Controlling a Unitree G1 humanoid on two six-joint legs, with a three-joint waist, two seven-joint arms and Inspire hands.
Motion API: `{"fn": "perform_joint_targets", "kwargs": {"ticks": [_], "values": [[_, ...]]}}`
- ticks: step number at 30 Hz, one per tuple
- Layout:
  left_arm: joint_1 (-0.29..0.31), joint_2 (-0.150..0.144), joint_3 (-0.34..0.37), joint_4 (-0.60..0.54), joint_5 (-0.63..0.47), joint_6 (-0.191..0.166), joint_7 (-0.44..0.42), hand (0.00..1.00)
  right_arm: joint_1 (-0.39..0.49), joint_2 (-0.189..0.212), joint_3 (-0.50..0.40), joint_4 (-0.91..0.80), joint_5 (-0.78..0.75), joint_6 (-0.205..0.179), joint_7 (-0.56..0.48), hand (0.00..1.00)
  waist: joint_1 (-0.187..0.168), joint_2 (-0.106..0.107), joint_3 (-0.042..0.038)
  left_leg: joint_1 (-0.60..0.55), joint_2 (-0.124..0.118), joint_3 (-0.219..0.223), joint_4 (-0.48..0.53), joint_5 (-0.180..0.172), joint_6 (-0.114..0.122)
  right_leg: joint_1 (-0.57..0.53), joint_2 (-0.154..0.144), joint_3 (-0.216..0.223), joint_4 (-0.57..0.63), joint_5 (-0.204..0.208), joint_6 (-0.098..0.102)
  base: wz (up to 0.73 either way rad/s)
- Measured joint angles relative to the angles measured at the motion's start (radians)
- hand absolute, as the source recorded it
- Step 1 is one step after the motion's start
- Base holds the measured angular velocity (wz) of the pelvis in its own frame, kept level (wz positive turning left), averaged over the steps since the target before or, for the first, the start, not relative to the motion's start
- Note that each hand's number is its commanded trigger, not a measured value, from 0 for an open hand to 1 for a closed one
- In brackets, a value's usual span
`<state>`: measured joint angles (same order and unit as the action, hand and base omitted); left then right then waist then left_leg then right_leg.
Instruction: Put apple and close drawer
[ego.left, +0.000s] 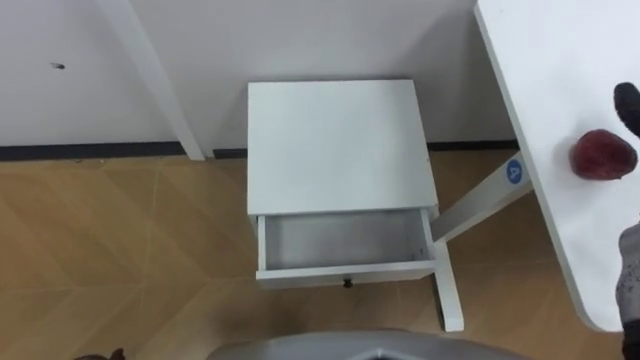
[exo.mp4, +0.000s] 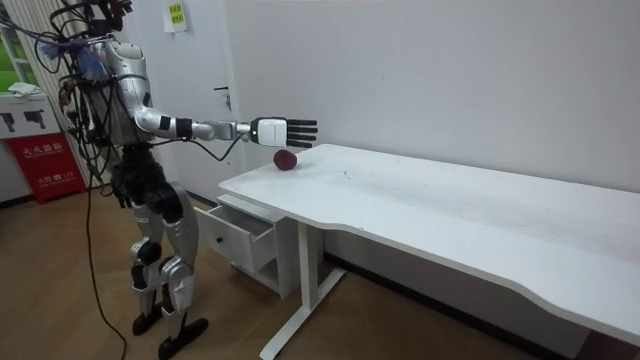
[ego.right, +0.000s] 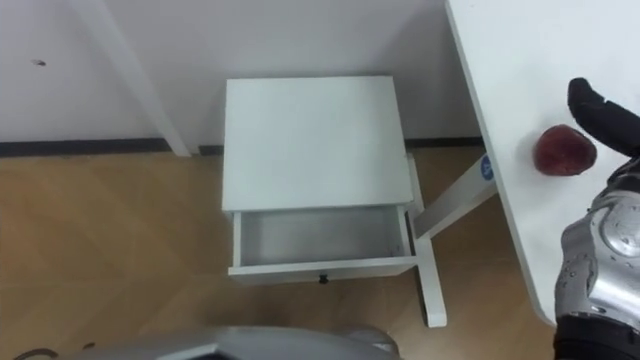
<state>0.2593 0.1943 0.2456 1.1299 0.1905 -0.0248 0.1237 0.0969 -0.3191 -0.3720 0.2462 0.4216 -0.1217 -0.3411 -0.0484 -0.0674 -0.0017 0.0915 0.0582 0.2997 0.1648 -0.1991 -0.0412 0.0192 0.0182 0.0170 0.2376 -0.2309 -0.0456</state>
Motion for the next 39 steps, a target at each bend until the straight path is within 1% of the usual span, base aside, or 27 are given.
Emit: {"fn": "perform_joint_targets", "kwargs": {"ticks": [2, 6, 9, 12, 14, 17, 20, 28, 30, 32, 33, 34, 36, 39], "values": [[0.004, 0.001, 0.0, 0.0, 0.0, 0.0, 0.0, 0.0, 0.0, 0.0, 0.0, 0.009, -0.004, 0.006, 0.026, 0.0, 0.0, 0.004, -0.002, 0.002, 0.001, 0.0, 0.0, 0.0, 0.0, 0.002, -0.001, 0.003, 0.001, 0.0, -0.001, 0.0], [0.009, 0.001, -0.001, 0.0, 0.001, 0.0, 0.0, 0.0, 0.0, 0.0, 0.0, 0.018, -0.004, 0.012, 0.042, 0.0, -0.004, 0.004, -0.0002, 0.005, 0.003, 0.0, 0.0, 0.0, 0.0, 0.006, -0.003, 0.001, 0.002, 0.001, -0.002, 0.01], [0.007, 0.004, -0.015, 0.0, 0.002, 0.0, 0.0, 0.0, 0.0, 0.0, 0.0, 0.036, -0.024, 0.012, 0.061, 0.0, -0.004, 0.002, 0.0022, 0.005, 0.004, 0.001, 0.0, 0.0, 0.0, 0.006, -0.003, -0.002, 0.003, 0.003, -0.002, 0.01], [0.007, 0.007, -0.019, 0.0, 0.002, 0.0, 0.0, 0.0, 0.0, 0.0, 0.004, 0.065, -0.036, 0.012, 0.065, 0.0, 0.0, 0.0, 0.0064, 0.004, 0.004, 0.002, 0.0, 0.0, 0.0, 0.005, -0.003, -0.004, 0.003, 0.006, -0.001, 0.0], [0.006, 0.009, -0.035, 0.001, 0.002, 0.0, 0.0, 0.0, 0.0, 0.0, 0.012, 0.096, -0.048, 0.012, 0.079, 0.0, -0.004, 0.0, 0.009, -0.001, 0.003, 0.002, 0.003, 0.0, 0.0, 0.0, -0.003, -0.005, 0.0, 0.009, 0.001, 0.0], [0.003, 0.009, -0.036, 0.002, 0.0, 0.003, 0.0, 0.0, 0.0, 0.001, 0.039, 0.149, -0.082, 0.013, 0.103, 0.0, -0.004, 0.0, 0.0096, -0.003, 0.002, -0.001, 0.004, 0.0, 0.0, 0.0, -0.008, -0.01, -0.003, 0.009, 0.001, 0.02], [-0.005, 0.009, -0.036, 0.0, -0.001, 0.004, 0.0, 0.0, 0.0, 0.001, 0.048, 0.178, -0.115, 0.014, 0.124, 0.0, -0.001, 0.003, 0.008, -0.003, 0.0, -0.002, 0.004, 0.0, 0.0, -0.001, -0.009, -0.011, -0.004, 0.01, 0.002, 0.0], [-0.006, 0.01, -0.033, -0.001, -0.001, 0.003, 0.0, 0.0, 0.001, 0.001, 0.075, 0.183, -0.114, 0.014, 0.176, 0.0, -0.002, 0.003, 0.0059, -0.003, 0.001, -0.002, 0.005, 0.0, 0.0, -0.001, -0.007, -0.008, -0.001, 0.01, 0.002, 0.0], [-0.005, 0.011, -0.031, -0.001, 0.0, 0.003, 0.0, 0.0, 0.001, 0.001, 0.075, 0.189, -0.118, 0.014, 0.187, 0.0, -0.002, 0.001, 0.0028, -0.001, 0.001, -0.002, 0.005, 0.0, 0.0, 0.001, -0.007, -0.008, -0.001, 0.01, 0.002, 0.0], [-0.006, 0.012, -0.031, 0.0, 0.0, 0.002, 0.0, 0.0, 0.0, 0.001, 0.075, 0.208, -0.125, 0.012, 0.199, 0.0, -0.001, -0.004, -0.0022, 0.005, 0.002, -0.002, 0.004, 0.0, 0.0, 0.009, -0.006, -0.008, -0.001, 0.01, 0.002, 0.0], [-0.006, 0.012, -0.033, -0.001, 0.0, 0.002, 0.0, 0.0, -0.001, 0.0, 0.075, 0.214, -0.126, 0.012, 0.203, 0.0, -0.001, -0.005, -0.0027, 0.008, 0.002, -0.002, 0.004, 0.0, 0.0, 0.012, -0.006, -0.009, -0.002, 0.01, 0.002, 0.04], [-0.006, 0.012, -0.033, -0.001, -0.001, 0.0, 0.0, 0.0, -0.001, 0.0, 0.075, 0.222, -0.126, 0.012, 0.21, 0.0, -0.002, -0.007, -0.0049, 0.01, 0.002, -0.003, 0.005, 0.0, 0.0, 0.017, -0.007, -0.012, -0.003, 0.01, 0.002, 0.05], [-0.007, 0.012, -0.035, 0.0, -0.001, -0.004, 0.0, 0.0, -0.002, -0.002, 0.075, 0.231, -0.127, 0.009, 0.214, 0.0, -0.002, -0.008, -0.0047, 0.01, 0.002, -0.004, 0.005, 0.0, 0.0, 0.017, -0.007, -0.015, -0.002, 0.01, 0.002, 0.05], [-0.005, 0.013, -0.035, 0.008, -0.002, -0.003, 0.002, 0.0, -0.011, -0.003, 0.075, 0.248, -0.145, 0.008, 0.22, 0.0, -0.001, -0.006, -0.0021, 0.011, 0.002, -0.004, 0.006, 0.0, 0.0, 0.016, -0.008, -0.019, -0.001, 0.01, 0.002, 0.02]]}}
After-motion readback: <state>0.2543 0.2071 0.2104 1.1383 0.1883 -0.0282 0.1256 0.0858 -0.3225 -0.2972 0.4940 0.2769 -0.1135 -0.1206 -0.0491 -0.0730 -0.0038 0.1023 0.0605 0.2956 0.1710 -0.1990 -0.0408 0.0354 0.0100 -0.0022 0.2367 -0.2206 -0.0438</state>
